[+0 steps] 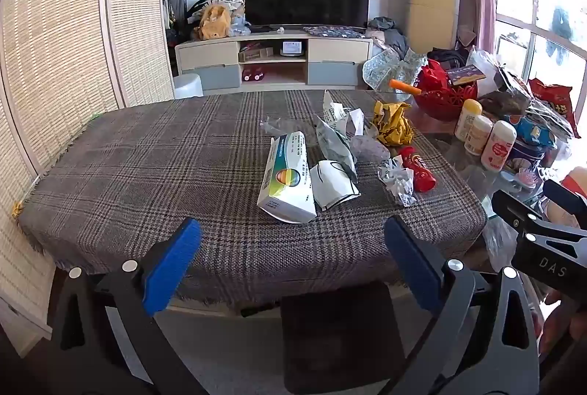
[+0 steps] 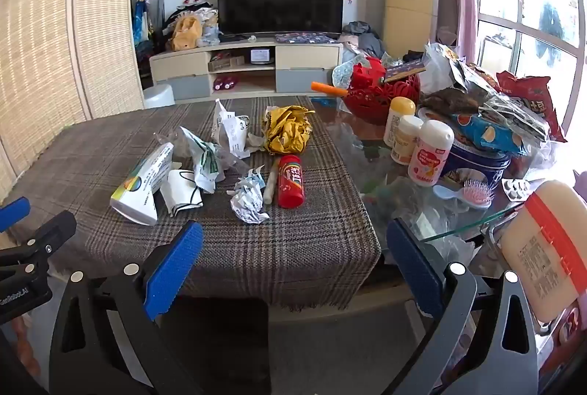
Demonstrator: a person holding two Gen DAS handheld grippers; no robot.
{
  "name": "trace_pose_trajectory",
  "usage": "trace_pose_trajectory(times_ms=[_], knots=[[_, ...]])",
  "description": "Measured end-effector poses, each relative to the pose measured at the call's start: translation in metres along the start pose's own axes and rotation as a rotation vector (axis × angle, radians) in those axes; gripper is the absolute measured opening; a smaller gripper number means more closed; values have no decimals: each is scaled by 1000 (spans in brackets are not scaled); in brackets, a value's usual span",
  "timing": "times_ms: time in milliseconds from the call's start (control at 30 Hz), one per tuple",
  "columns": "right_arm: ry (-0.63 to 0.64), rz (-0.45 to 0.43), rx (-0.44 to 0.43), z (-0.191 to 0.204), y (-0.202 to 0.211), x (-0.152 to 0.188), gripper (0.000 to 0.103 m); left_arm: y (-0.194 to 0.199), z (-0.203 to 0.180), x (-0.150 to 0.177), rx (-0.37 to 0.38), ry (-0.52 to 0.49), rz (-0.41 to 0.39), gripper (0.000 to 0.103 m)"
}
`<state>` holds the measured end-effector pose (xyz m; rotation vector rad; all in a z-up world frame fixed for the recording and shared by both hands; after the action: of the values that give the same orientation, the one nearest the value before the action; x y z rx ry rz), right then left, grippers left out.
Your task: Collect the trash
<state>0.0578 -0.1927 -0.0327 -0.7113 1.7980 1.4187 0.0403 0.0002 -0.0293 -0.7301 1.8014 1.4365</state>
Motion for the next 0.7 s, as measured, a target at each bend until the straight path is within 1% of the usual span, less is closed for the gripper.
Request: trace_pose_trajectory(times_ms=[200, 300, 367, 700], knots=[[-7, 3, -4, -2, 0, 0, 100, -1, 1, 0, -9, -8, -1, 95], [-8, 5, -8, -2, 0, 0, 100, 0, -6, 1, -12, -8, -1, 95], [-8, 5, -7, -1, 1, -1, 100, -2, 0, 1, -8, -3, 0, 95], [-9, 9, -12, -3, -2, 2, 100, -2, 1, 2, -11, -2, 4, 95]])
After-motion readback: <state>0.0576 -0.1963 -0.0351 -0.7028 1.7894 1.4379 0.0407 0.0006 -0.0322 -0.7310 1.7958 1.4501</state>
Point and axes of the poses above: each gripper's, at about its wrist camera, not at the fingertips, and y roughly against the way its jaws point, z to its left, x to its underside, the point moved 5 cm from there along -y, roughly the way its jaws point, and after that the axes turned 13 degrees about x, right-handed, at the moved point
